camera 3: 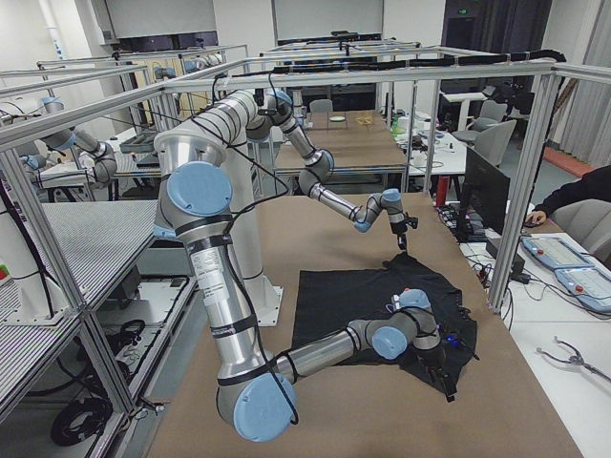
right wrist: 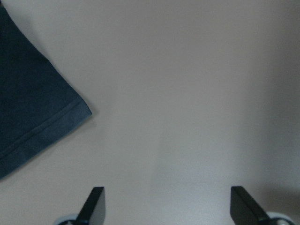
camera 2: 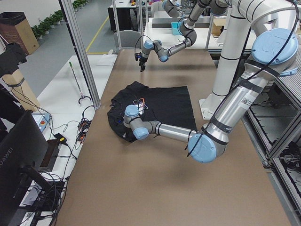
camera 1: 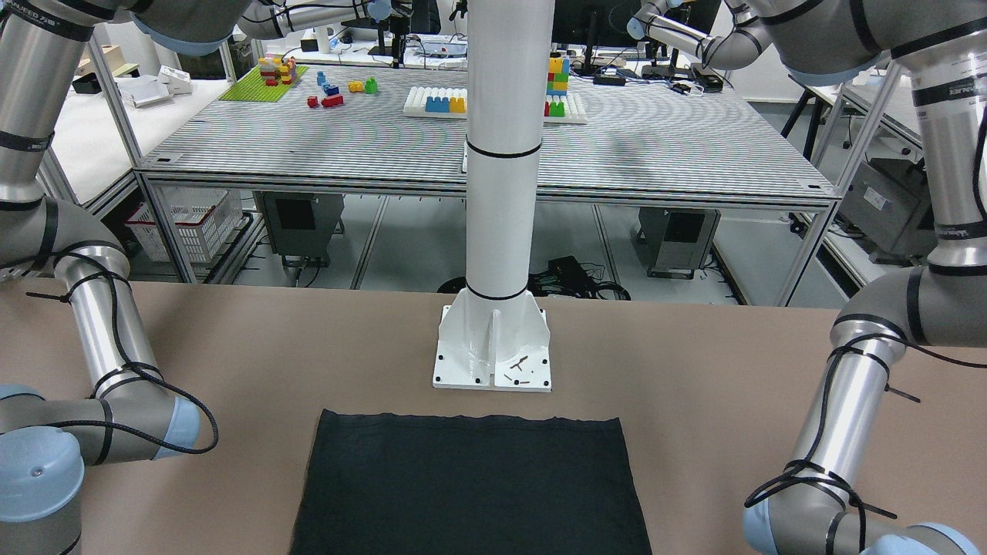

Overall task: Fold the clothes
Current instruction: 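Grasp the sleeve nearest the left gripper and fold it inward across the chest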

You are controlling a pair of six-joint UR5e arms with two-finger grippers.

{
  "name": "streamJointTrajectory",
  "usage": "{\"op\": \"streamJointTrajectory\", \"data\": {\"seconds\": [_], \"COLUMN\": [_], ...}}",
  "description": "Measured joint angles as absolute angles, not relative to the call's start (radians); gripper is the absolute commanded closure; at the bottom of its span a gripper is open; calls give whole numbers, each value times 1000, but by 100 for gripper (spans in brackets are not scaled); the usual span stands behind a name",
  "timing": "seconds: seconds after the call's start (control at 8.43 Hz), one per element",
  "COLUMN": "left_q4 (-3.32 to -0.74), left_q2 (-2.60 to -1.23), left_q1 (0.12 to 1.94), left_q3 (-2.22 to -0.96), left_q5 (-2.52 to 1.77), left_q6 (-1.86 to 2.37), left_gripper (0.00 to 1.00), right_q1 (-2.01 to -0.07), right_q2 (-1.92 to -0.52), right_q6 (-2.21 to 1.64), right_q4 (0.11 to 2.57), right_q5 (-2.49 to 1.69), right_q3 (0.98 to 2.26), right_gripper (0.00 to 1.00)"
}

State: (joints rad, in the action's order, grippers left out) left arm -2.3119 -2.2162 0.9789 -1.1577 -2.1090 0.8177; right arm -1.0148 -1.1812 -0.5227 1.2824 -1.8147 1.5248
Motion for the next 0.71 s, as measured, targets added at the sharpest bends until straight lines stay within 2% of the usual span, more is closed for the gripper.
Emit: {"op": "streamJointTrajectory", "data": {"seconds": [0.36,0.71], "left_q4": [-2228,-2173], "left_q2": [-2344,-2469], "left_q1": [965,854], "left_q3": [-1176,-1143], "left_q5": [-2110,-1987], "left_q6": [1039,1198], "left_gripper": [100,100], "right_q1": [-1014,-1013], "right_q2": [-1181,-1181], "right_q6": [-523,-530], "right_q4": [1282,1282], "right_q5": [-1815,-1815], "right_q3": [1525,1524], "right_gripper": [6,6]}}
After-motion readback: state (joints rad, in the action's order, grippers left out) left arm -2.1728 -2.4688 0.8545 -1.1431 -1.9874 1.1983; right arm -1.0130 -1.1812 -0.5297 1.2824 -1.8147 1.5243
